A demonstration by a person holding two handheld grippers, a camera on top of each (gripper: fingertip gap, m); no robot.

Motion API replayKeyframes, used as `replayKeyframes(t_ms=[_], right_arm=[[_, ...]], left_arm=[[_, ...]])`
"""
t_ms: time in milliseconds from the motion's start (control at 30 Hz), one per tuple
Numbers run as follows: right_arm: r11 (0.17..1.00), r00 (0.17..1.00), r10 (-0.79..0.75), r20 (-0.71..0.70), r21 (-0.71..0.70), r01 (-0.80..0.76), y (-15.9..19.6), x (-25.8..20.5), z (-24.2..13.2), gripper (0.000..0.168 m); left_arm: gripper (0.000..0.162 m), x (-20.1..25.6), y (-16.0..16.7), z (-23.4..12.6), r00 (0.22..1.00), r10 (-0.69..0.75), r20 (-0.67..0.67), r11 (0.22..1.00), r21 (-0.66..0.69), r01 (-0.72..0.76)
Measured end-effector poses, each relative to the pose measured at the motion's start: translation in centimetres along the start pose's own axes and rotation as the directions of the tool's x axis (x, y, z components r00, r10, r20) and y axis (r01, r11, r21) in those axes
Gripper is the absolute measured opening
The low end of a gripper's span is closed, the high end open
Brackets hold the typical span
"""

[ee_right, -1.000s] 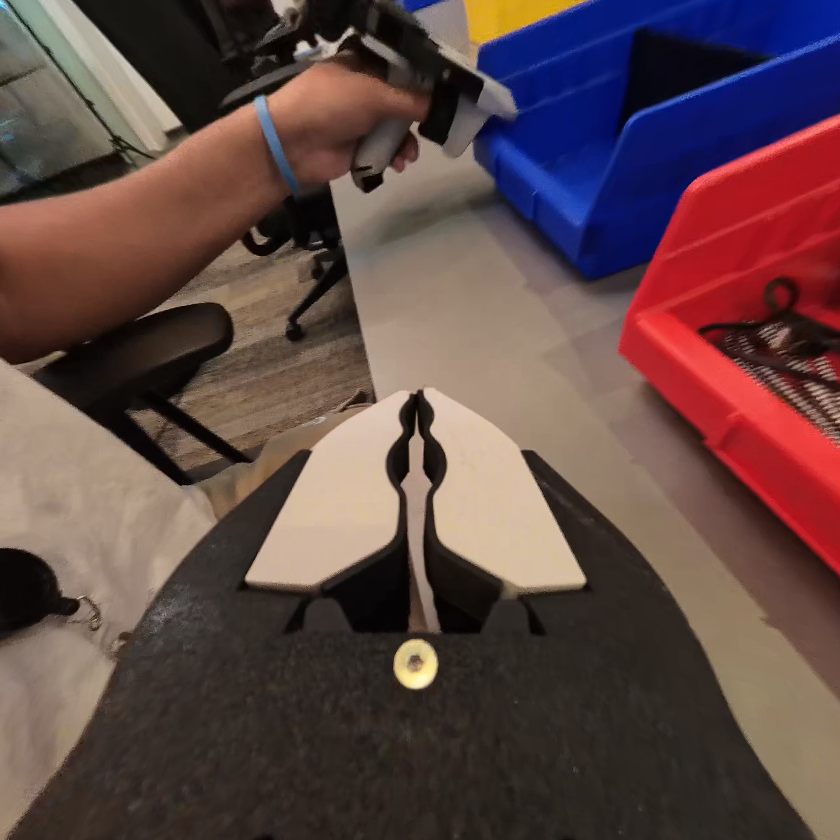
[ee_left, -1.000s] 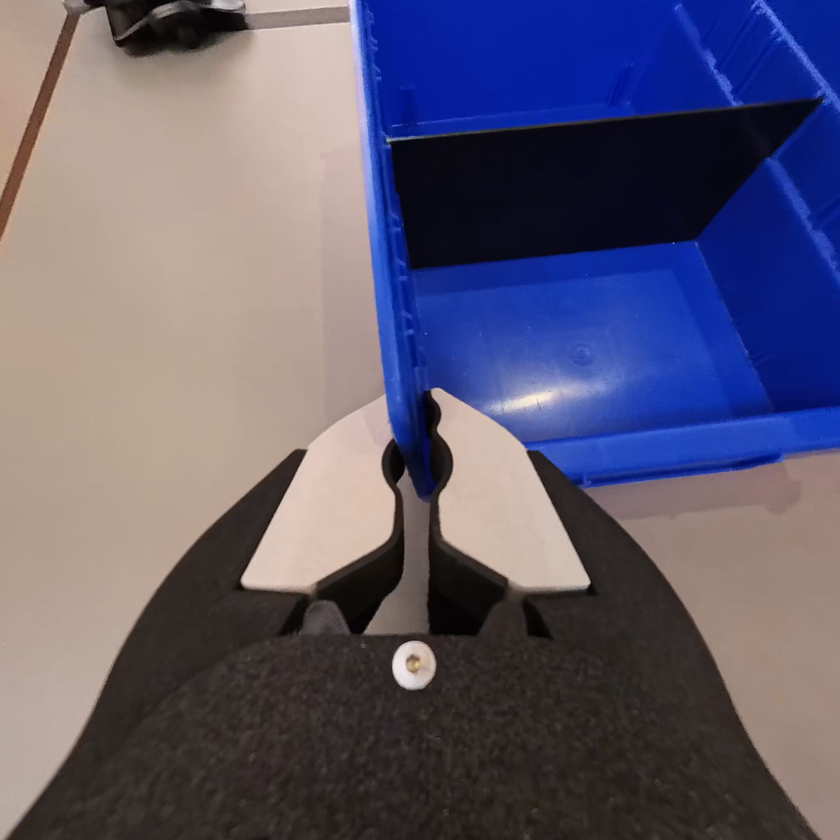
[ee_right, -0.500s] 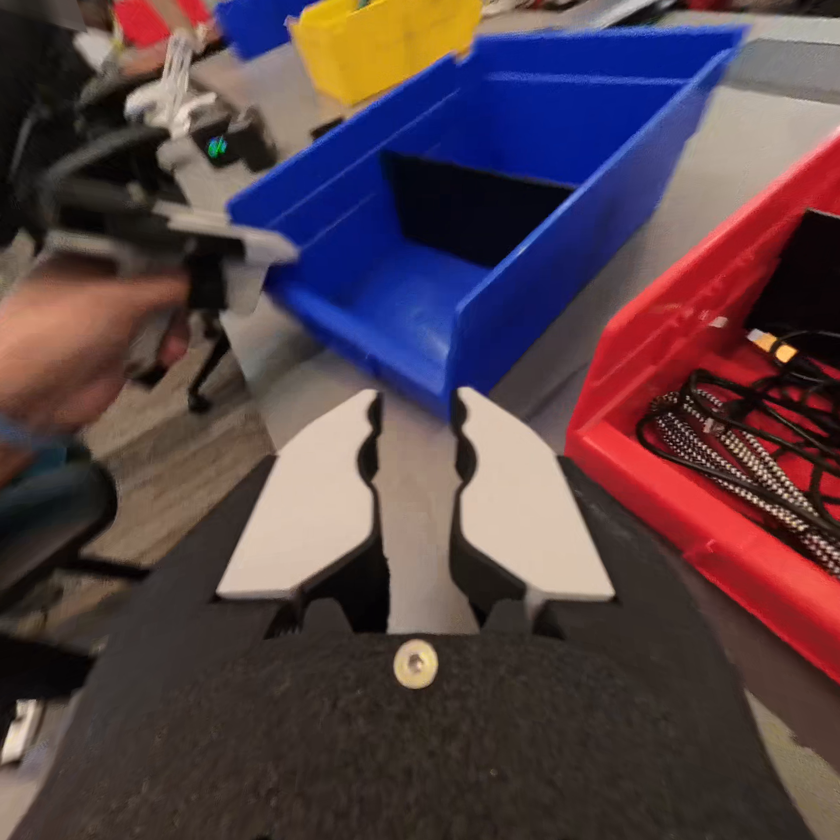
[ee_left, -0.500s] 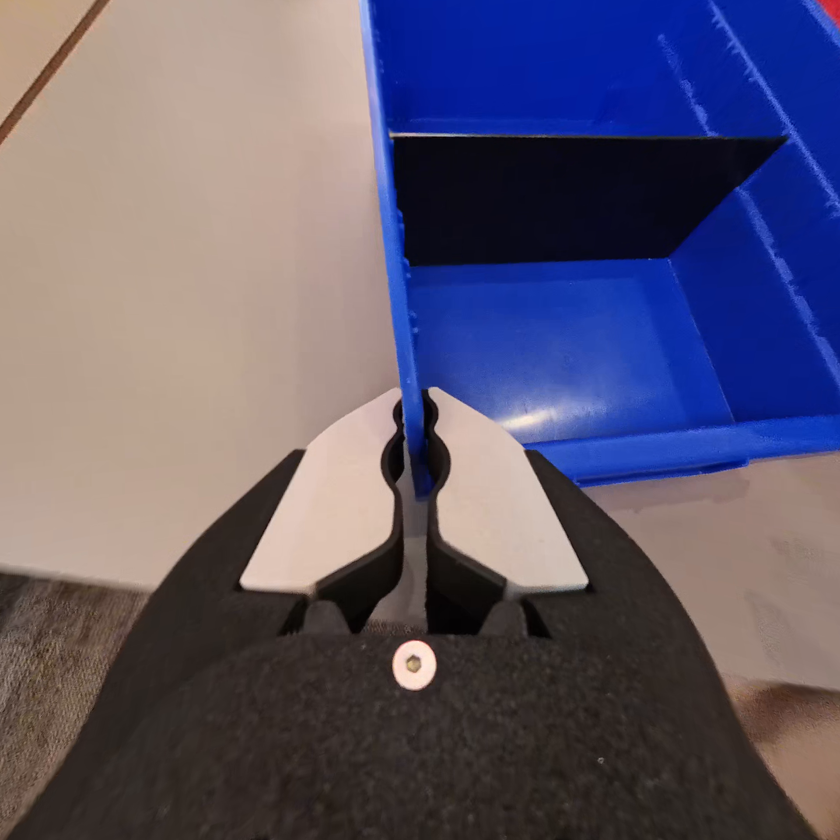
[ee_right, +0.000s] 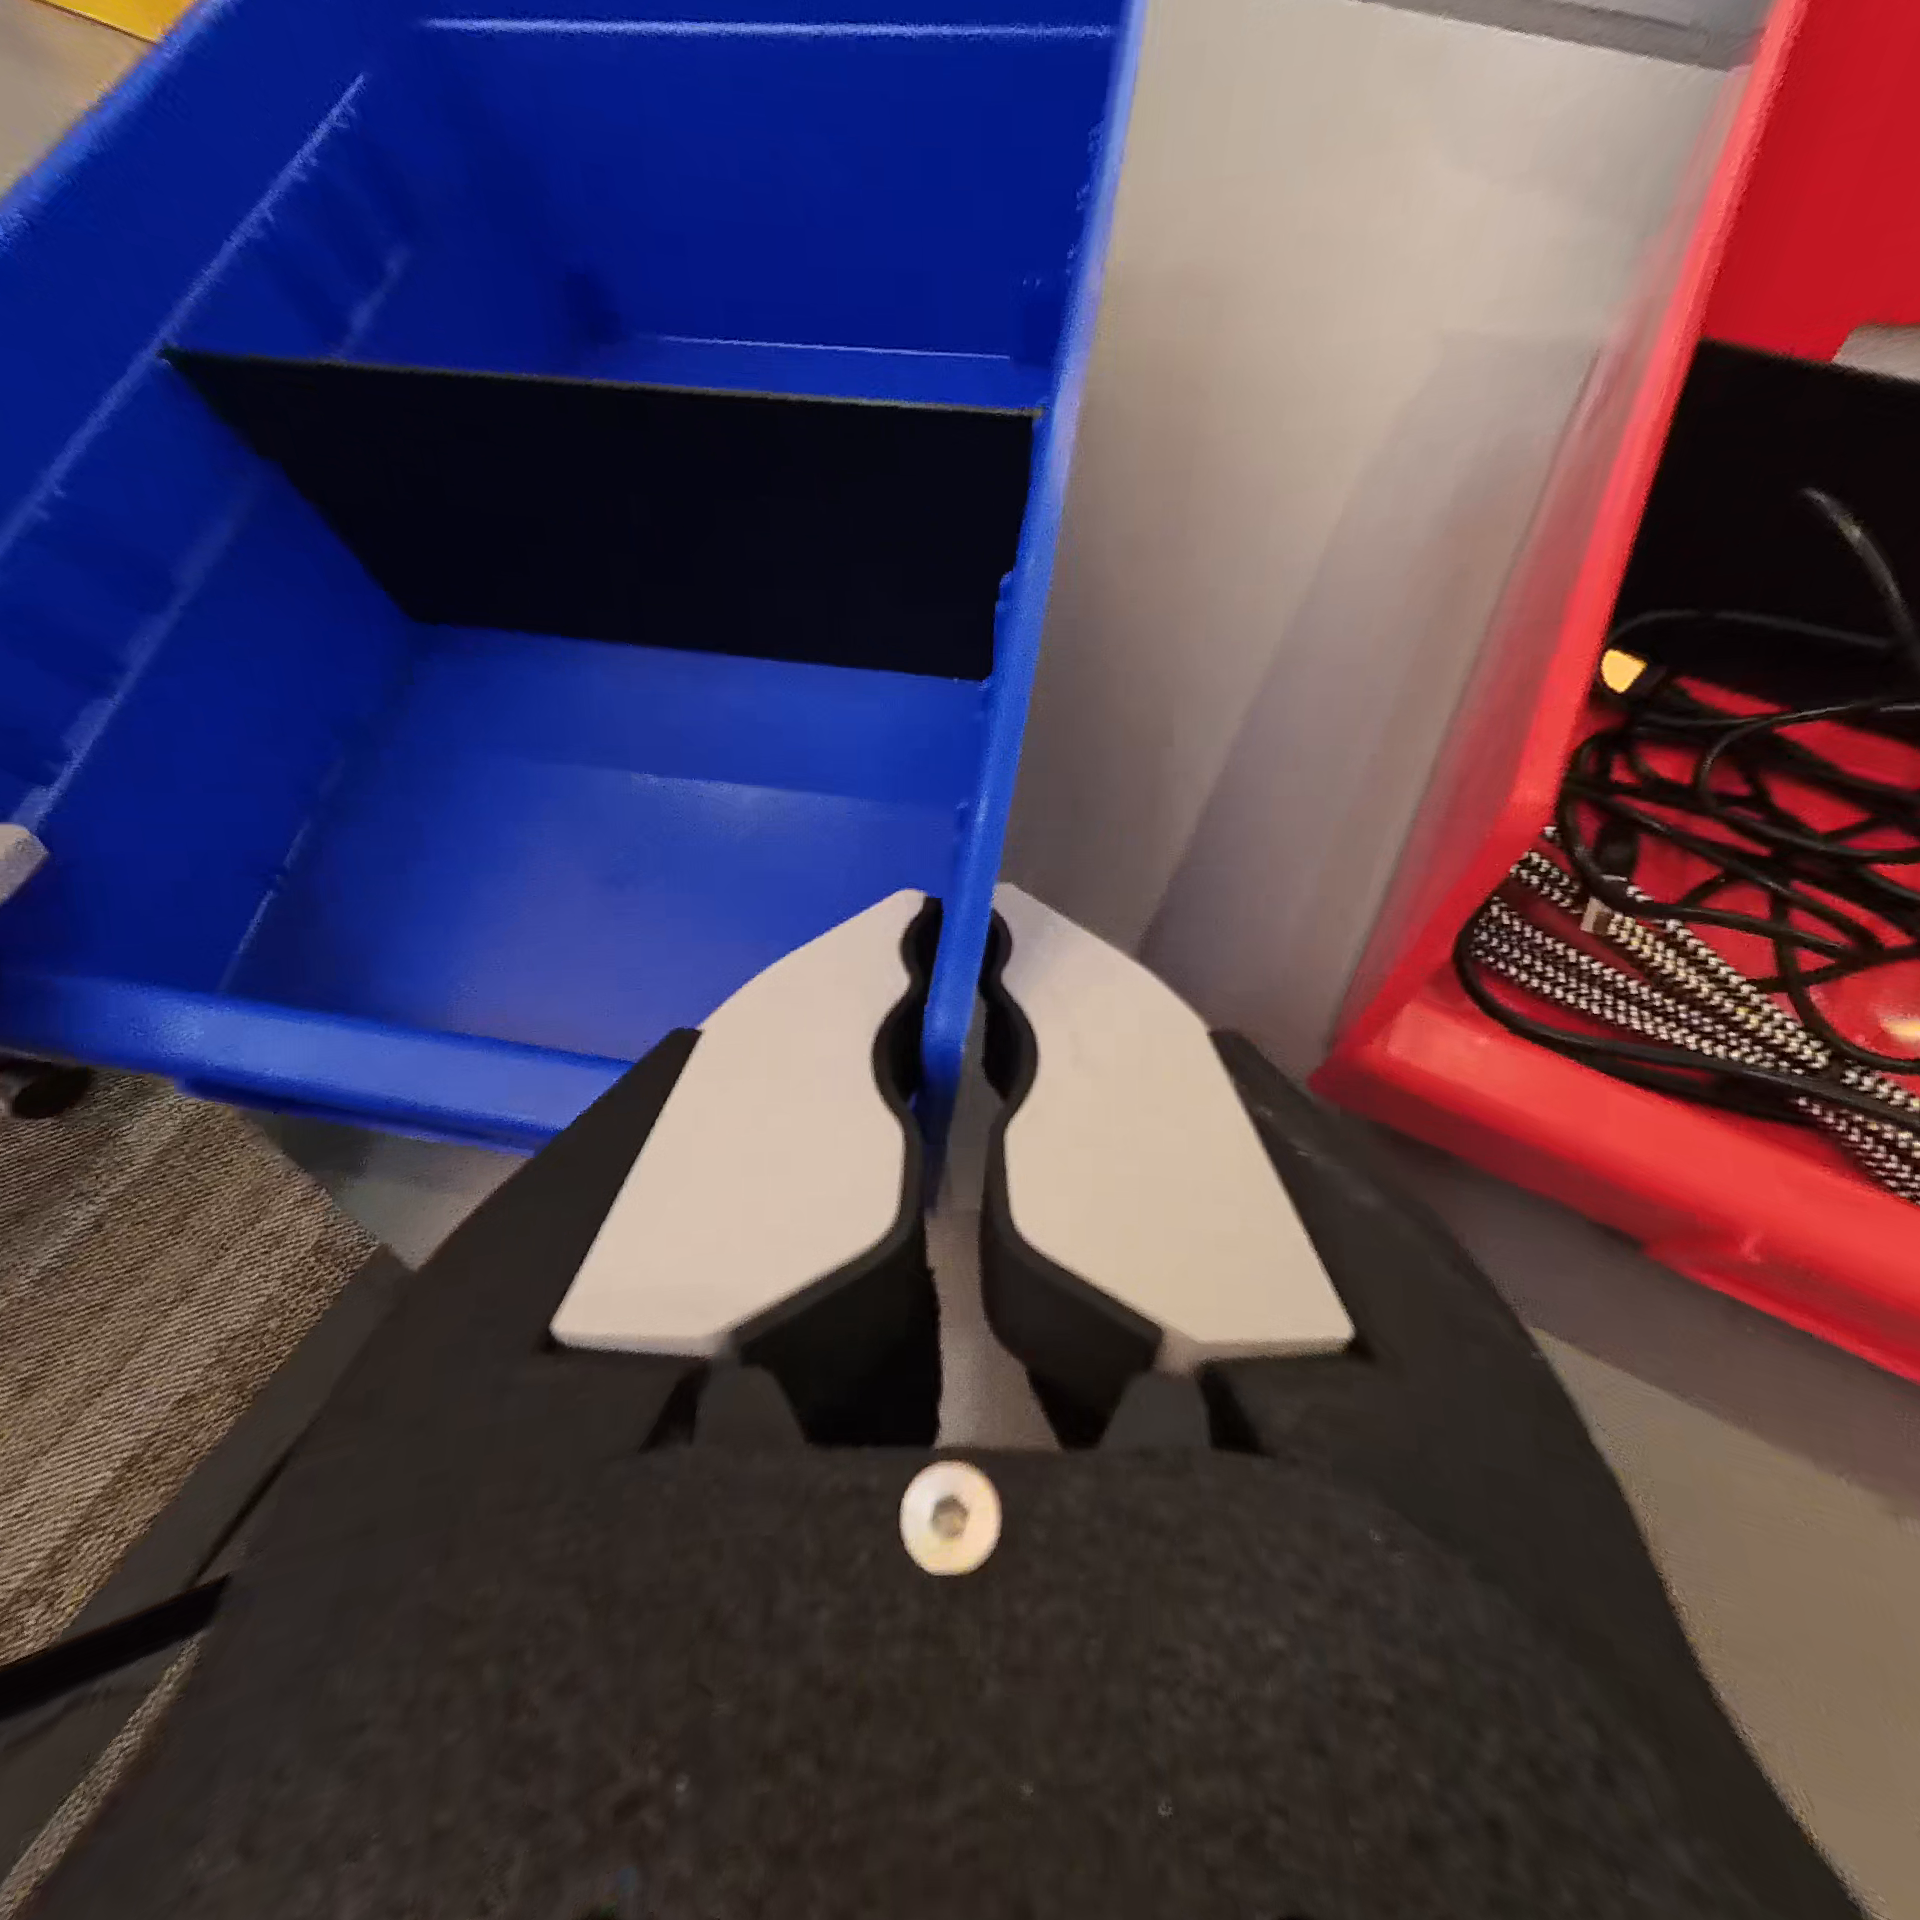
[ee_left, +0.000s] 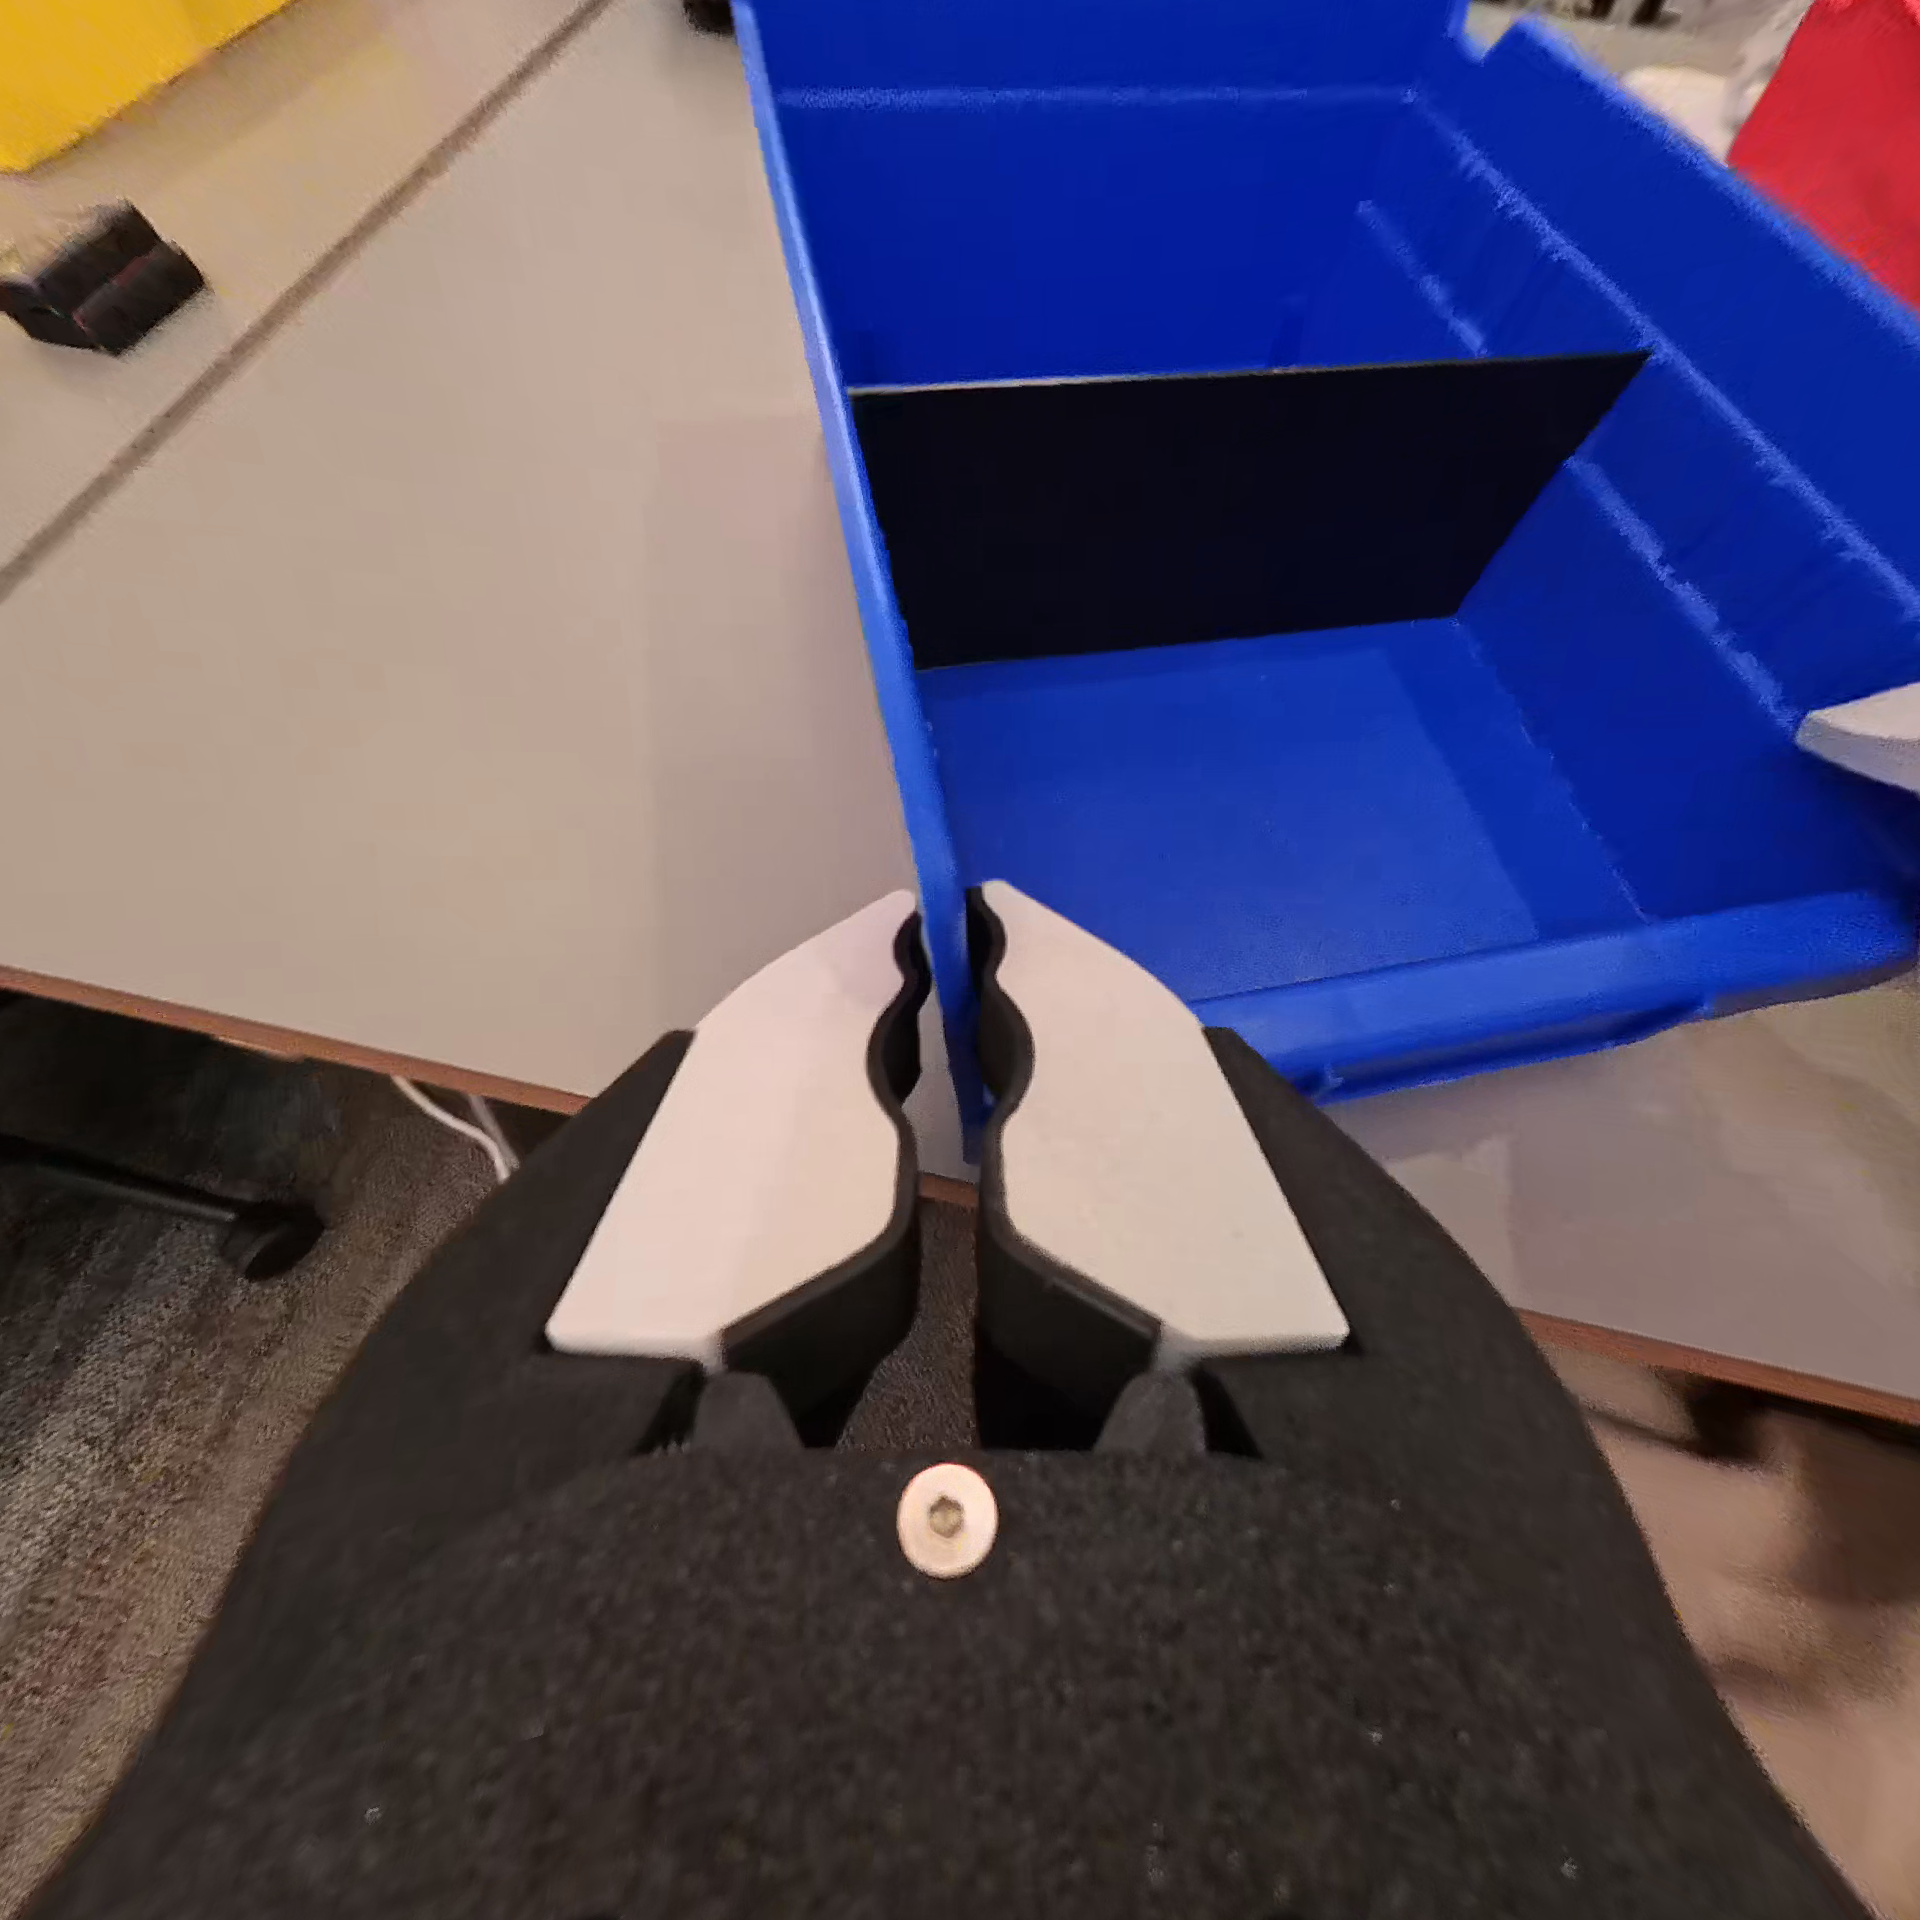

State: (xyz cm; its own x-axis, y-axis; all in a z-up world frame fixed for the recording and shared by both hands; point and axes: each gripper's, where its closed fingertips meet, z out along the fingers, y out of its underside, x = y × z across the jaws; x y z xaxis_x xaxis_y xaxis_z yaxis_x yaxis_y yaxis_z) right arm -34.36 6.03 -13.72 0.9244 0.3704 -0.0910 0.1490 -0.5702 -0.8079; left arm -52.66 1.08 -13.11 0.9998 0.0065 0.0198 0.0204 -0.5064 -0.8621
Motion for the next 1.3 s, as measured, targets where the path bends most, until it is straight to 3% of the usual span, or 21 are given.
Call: replayKeyframes(t_ms=[133,300,467,600,767,900,1067,1300], right_arm=[[0.998,1.0,-0.012,-0.018,0.063,0.013,-1.2,0.1,-2.1,0.004],[0.982,0.994,-0.032,-0.109,0.181,0.052,-5.4,4.2,-9.1,0.005],[0.953,0.96,0.056,-0.276,0.301,0.031,-8.5,14.4,-17.6,0.004],[0.95,0.896,0.183,-0.404,0.306,-0.057,-6.8,25.5,-23.2,0.004],[0.964,0.824,0.239,-0.514,0.226,-0.138,-1.0,39.5,-27.3,0.006],[0.967,0.779,0.255,-0.573,0.146,-0.208,3.7,49.1,-27.0,0.005],[0.971,0.823,0.226,-0.521,0.049,-0.236,7.8,53.6,-23.7,0.005],[0.975,0.827,0.195,-0.528,0.015,-0.22,10.7,55.4,-22.6,0.006]], left_arm=[[0.004,0.6,-2.5,-2.4,0.997,0.056,0.056,0.994,0.094,-0.061],[0.004,6.1,-7.6,-5.1,0.998,0.063,-0.028,0.975,0.214,-0.056],[0.004,18.1,-14.1,-5.7,0.971,0.178,-0.159,0.937,0.329,-0.118],[0.004,31.1,-16.1,-3.8,0.906,0.282,-0.315,0.931,0.316,-0.18],[0.003,47.3,-14.3,0.0,0.828,0.33,-0.453,0.938,0.257,-0.234],[0.003,56.5,-10.2,4.4,0.808,0.346,-0.476,0.938,0.196,-0.286],[0.004,59.0,-5.0,7.0,0.815,0.362,-0.453,0.931,0.128,-0.342],[0.012,59.7,-0.4,5.6,0.76,0.393,-0.518,0.912,0.112,-0.395]])
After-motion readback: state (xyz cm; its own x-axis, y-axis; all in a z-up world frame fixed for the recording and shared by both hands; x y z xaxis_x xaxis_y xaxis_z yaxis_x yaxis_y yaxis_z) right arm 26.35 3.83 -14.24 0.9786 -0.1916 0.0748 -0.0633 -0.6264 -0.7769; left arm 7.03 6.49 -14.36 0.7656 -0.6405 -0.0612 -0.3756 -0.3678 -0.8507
